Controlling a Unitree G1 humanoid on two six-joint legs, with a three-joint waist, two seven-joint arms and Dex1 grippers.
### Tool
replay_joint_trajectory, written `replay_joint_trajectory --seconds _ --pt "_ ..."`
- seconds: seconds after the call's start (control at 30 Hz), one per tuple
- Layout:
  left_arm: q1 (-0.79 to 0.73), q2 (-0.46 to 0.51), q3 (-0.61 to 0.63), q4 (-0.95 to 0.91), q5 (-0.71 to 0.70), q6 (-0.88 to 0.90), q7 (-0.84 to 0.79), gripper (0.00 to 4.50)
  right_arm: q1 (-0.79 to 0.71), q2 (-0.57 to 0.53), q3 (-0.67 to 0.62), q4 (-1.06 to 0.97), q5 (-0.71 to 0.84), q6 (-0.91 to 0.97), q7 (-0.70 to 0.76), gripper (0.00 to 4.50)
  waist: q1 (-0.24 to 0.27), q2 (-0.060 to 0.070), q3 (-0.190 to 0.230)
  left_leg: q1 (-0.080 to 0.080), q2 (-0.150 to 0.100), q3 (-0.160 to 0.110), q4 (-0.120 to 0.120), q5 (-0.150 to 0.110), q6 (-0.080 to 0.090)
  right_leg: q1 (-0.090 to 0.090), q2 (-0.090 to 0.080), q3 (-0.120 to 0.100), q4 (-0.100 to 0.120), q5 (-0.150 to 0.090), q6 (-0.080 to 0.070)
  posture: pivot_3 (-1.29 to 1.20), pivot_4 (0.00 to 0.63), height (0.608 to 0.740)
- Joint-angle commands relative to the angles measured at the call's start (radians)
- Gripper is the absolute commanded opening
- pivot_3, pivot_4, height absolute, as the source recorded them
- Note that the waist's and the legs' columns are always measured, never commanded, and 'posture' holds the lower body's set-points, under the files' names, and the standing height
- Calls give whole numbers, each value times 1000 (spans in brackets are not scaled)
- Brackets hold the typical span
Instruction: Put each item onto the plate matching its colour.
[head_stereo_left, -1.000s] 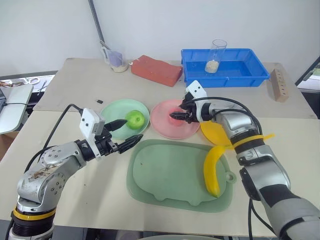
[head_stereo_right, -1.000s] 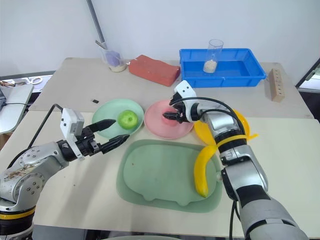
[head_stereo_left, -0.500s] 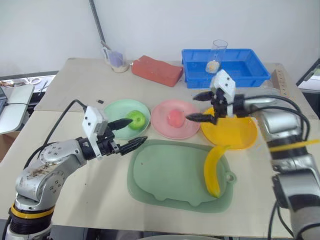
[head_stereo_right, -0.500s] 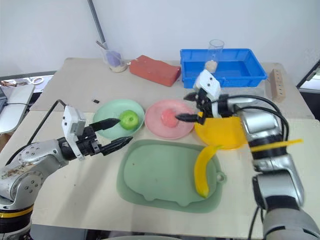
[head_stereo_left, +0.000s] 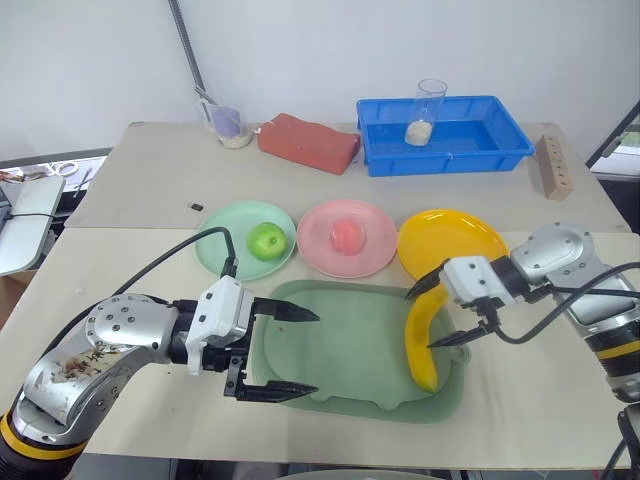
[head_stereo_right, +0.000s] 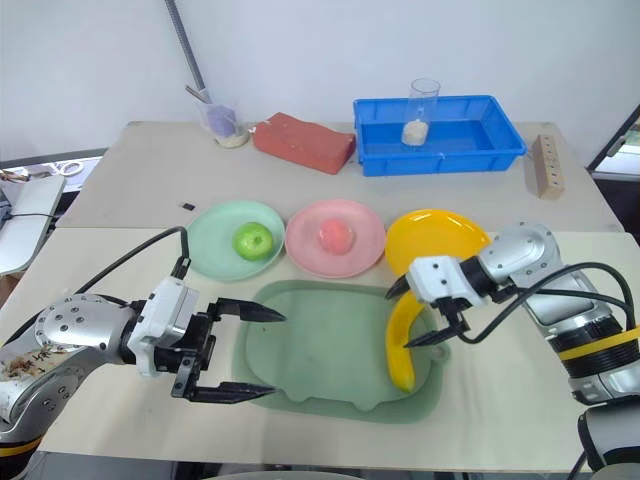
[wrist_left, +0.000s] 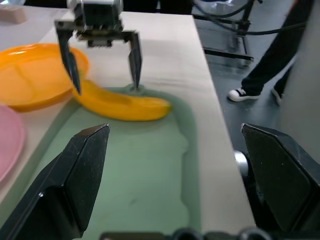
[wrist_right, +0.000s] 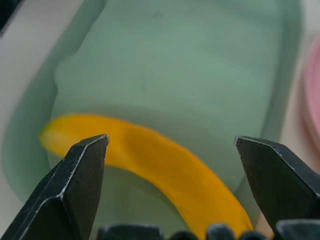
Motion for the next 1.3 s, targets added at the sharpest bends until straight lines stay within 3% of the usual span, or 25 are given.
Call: replay_joint_trajectory --seconds 0.03,0.23,0.5,0.53,0.7,0.83,1.07,1.3 --pt "4 5 12 -18 5 -21 5 4500 -75 13 53 74 -32 -188 49 4477 -1 0 0 0 0 0 0 0 0 0 0 0 0 0 0 0 150 740" --pt "15 1 -1 -22 30 -36 17 4500 -156 -4 228 160 -36 -363 49 4477 -1 0 0 1 0 0 0 -1 1 2 0 1 0 0 -1 0 150 740" --pt "16 0 3 -34 22 -18 53 4500 -210 -1 332 241 -12 -430 49 4477 6 0 -2 1 1 2 0 -1 2 3 0 2 0 0 -1 0 150 740" --pt "17 -1 3 -34 22 -18 56 4500 -212 -4 339 240 -3 -425 49 3964 7 0 -2 1 1 2 0 -1 2 3 0 2 1 0 -1 0 150 740" --pt "22 0 5 -41 17 -21 65 4500 -217 -22 357 226 21 -414 49 2318 9 1 -2 2 1 2 0 -1 2 3 0 2 1 0 -1 0 150 740" --pt "25 3 10 -35 17 -27 58 4500 -218 -60 327 162 74 -350 49 1255 14 2 -2 2 1 3 0 -1 2 3 0 2 1 0 -1 0 150 740" --pt "-37 -46 24 45 2 -12 106 4500 -214 -125 89 39 180 37 -21 1255 15 2 -3 1 1 3 0 -1 2 4 0 2 2 0 -1 0 150 740" --pt "-223 -227 1 142 -39 78 320 4500 -244 -45 -45 307 50 282 -211 1255 16 -1 -3 1 1 2 4 -1 2 3 -1 1 1 0 -1 0 150 740"
